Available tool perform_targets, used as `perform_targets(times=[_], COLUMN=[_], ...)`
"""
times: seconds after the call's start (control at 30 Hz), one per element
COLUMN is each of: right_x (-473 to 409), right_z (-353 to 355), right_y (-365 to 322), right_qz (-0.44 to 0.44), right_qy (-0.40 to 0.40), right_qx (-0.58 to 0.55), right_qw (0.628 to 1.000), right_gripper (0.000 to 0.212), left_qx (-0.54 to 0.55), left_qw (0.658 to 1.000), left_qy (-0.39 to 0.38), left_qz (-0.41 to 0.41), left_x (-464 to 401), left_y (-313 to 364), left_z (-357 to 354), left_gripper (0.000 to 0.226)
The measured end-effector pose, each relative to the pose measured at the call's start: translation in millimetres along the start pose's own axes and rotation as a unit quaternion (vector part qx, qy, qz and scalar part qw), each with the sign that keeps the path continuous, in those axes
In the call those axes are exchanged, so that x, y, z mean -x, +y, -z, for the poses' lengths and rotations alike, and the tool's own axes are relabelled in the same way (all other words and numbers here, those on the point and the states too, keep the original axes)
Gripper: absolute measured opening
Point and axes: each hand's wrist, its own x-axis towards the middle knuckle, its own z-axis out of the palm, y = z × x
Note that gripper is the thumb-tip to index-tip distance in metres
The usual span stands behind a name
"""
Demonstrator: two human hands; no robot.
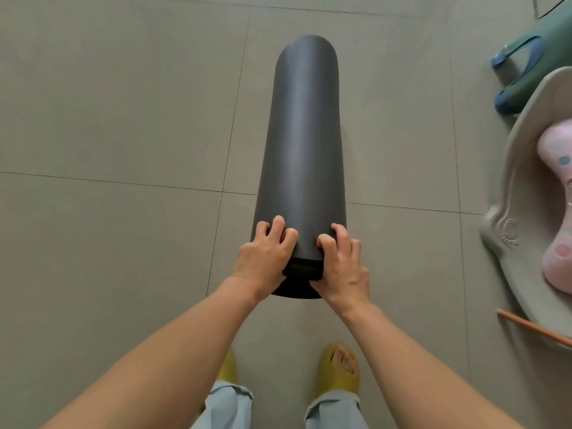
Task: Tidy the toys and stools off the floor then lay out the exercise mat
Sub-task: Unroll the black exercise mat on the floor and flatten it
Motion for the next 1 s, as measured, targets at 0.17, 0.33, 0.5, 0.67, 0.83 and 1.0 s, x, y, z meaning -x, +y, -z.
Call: perform_targets(times=[0.17, 0.33, 0.5, 0.67, 0.83, 1.0], right_x=[-51, -81, -102, -116, -117, -111], right_z=[-73, -133, -180, -191, -173, -154], right_y=[34, 70, 107, 132, 142, 153], right_qz=[0.035, 0.086, 0.135, 0.192, 0.259, 0.243], right_qy=[0.084, 0.155, 0.208, 0.259, 0.233, 0.193], right_qx=[0.001, 0.049, 0.111, 0.158, 0.169, -0.008], right_qw=[0.996, 0.983, 0.962, 0.933, 0.922, 0.951], right_gripper=[0.070, 0.078, 0.078, 0.083, 0.076, 0.043], left_qx=[0.010, -0.005, -0.020, -0.073, -0.114, -0.110], left_qw=[0.996, 0.991, 0.980, 0.959, 0.961, 0.957], left_qy=[0.087, 0.127, 0.186, 0.256, 0.221, 0.236], left_qz=[-0.002, -0.028, -0.061, -0.094, -0.126, -0.125], left_x=[-53, -87, -116, -131, -124, -117], left_y=[-18, -23, -23, -21, -15, -20], left_z=[-73, -144, -207, -223, -202, -197], left_gripper=[0.067, 0.081, 0.084, 0.079, 0.082, 0.077])
